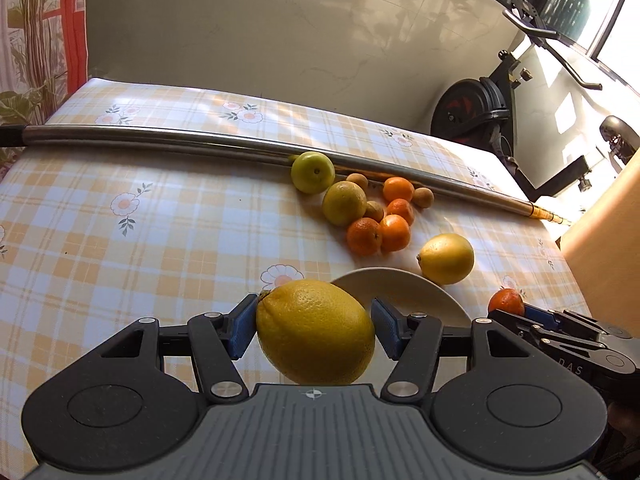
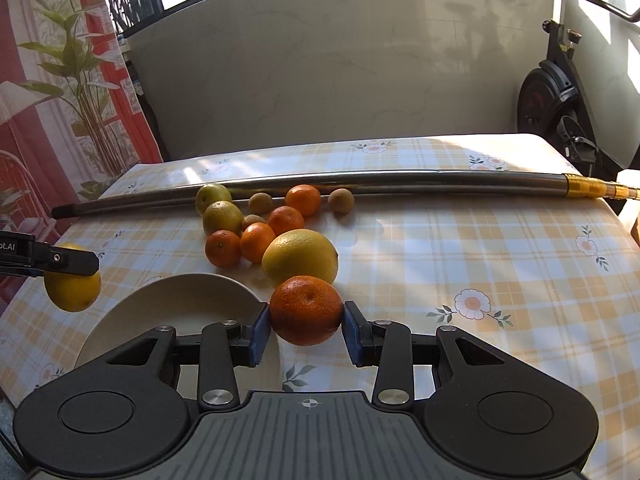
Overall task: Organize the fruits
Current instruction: 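Grasp the lemon with the left gripper while the right gripper lifts the tangerine, then carry the lemon onto the white plate and open the left gripper, then lower the tangerine onto the white plate and open the right gripper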
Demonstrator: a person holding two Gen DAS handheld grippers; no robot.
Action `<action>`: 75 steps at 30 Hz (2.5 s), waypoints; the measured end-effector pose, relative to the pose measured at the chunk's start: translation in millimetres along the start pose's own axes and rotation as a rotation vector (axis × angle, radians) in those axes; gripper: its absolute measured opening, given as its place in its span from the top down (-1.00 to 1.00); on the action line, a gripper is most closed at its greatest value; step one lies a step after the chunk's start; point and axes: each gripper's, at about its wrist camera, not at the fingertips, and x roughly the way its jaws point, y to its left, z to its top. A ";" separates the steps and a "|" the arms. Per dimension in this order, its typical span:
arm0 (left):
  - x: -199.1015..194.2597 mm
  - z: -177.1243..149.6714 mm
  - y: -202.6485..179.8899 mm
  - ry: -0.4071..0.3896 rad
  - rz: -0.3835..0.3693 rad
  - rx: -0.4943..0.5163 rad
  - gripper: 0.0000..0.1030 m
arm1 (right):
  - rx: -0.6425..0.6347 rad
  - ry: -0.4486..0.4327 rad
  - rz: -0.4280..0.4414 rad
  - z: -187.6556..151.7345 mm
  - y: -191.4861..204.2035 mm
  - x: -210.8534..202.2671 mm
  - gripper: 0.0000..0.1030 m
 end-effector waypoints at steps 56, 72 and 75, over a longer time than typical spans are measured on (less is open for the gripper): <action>1.6 -54.2 -36.4 0.048 0.112 0.104 -0.34 | -0.139 0.153 0.062 -39.7 48.6 -11.0 0.26; -40.8 -63.2 -34.6 -0.139 0.165 -0.009 -0.38 | -0.069 0.038 0.096 -33.9 35.3 -25.1 0.08; -40.7 -58.0 -31.3 -0.142 0.171 -0.018 -0.38 | -0.073 0.011 0.089 -30.1 32.3 -27.4 0.09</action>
